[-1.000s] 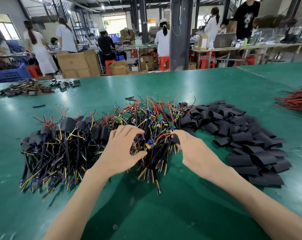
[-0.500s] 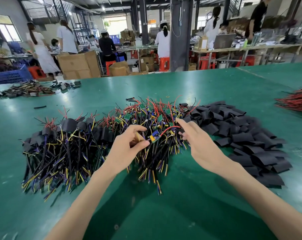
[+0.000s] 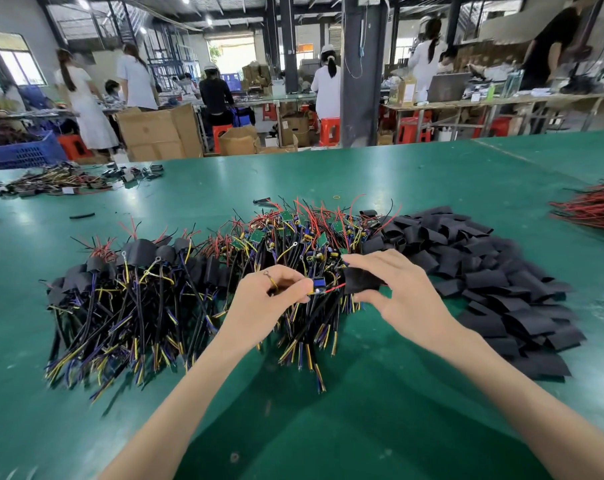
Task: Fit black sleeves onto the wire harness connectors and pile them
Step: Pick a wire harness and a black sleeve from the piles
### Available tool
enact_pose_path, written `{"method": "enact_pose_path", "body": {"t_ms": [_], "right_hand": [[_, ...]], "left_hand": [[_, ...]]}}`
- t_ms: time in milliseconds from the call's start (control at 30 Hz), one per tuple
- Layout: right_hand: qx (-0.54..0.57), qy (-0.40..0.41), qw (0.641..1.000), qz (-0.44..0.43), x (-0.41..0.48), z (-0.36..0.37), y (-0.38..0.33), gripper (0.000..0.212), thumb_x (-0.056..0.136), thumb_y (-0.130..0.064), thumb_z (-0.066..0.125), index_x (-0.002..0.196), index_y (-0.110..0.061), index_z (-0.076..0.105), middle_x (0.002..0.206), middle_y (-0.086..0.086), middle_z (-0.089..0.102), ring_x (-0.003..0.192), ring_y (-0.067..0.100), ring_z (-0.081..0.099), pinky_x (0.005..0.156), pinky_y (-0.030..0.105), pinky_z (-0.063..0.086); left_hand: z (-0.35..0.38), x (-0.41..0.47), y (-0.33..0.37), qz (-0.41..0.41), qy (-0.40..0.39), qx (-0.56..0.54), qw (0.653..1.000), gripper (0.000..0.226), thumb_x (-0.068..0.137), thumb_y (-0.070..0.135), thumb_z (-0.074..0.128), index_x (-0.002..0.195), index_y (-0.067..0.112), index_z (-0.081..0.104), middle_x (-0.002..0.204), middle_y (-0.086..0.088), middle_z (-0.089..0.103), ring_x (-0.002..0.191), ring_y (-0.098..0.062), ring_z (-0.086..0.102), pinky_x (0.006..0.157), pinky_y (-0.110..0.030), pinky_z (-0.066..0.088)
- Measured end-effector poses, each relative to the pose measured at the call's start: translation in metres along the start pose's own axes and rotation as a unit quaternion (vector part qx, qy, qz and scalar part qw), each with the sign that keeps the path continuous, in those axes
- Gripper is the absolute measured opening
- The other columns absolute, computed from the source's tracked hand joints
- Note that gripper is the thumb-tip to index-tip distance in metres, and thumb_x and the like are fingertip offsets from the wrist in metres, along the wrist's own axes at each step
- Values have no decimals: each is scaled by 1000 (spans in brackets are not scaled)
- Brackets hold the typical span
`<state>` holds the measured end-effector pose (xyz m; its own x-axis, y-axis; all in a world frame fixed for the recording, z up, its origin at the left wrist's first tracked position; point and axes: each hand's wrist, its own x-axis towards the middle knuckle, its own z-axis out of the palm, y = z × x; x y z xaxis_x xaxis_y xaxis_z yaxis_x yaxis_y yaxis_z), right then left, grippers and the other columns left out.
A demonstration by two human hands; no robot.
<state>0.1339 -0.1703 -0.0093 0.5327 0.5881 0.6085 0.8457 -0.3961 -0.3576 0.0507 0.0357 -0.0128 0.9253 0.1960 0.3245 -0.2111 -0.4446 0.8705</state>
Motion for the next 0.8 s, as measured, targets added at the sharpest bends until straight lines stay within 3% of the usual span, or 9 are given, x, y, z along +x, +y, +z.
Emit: {"method": "enact_pose_path", "body": {"t_ms": [67, 167, 367, 500, 600, 667, 800], "right_hand": [[-6, -11, 1000, -16, -2, 6, -4, 57, 69, -10, 79, 122, -14, 62, 104, 0, 66, 92, 20, 51, 86, 21, 37], [-15, -11, 999, -34, -4, 13, -10, 55, 69, -12, 80, 121, -12, 63, 104, 0, 67, 91, 25, 57, 85, 26, 40], [8, 9, 1000, -6, -4, 13, -15, 50, 70, -13, 79, 118, -11, 64, 101, -2, 68, 87, 24, 56, 81, 26, 40], [65, -5, 998, 17, -2, 8, -14, 51, 69, -12, 80, 117, -18, 64, 98, -20, 61, 89, 11, 53, 82, 19, 40], [87, -25, 996, 22, -2, 7, -14, 51, 68, -10, 81, 116, -19, 65, 97, -29, 54, 87, -8, 48, 80, 4, 34], [84, -31, 996, 25, -3, 9, -15, 50, 69, -10, 80, 116, -19, 65, 97, -23, 56, 88, -9, 46, 81, 2, 32], [112, -34, 991, 60, -2, 10, -16, 51, 70, -11, 80, 117, -19, 64, 103, -8, 69, 97, 8, 60, 91, 21, 42]], "left_hand": [[3, 0, 0, -1, 1, 5, 1000, 7, 86, 21, 66, 81, 25, 69, 73, 6, 72, 74, -12, 67, 73, -20, 48], [5, -1, 2, 8, 0, 20, 1000, 6, 88, 16, 65, 85, 21, 68, 73, 7, 72, 73, -4, 65, 71, -10, 45], [4, -1, 3, 21, -9, 30, 999, 8, 87, 10, 65, 85, 17, 68, 72, 4, 71, 77, -20, 66, 76, -28, 48], [4, -2, 4, 14, -20, 31, 999, 12, 86, 8, 66, 83, 19, 69, 71, 1, 72, 75, -14, 66, 78, -28, 50], [6, -2, 3, 8, -24, 55, 998, 8, 85, 9, 67, 84, 17, 69, 72, 2, 72, 75, -13, 67, 78, -30, 51], [7, -3, 2, 16, -34, 65, 997, 11, 86, 7, 66, 86, 18, 69, 72, 4, 72, 74, -8, 66, 74, -23, 50], [6, -6, 4, 50, -42, 76, 995, 26, 87, -2, 61, 88, 23, 66, 71, 13, 71, 72, 7, 61, 69, -6, 40]]}}
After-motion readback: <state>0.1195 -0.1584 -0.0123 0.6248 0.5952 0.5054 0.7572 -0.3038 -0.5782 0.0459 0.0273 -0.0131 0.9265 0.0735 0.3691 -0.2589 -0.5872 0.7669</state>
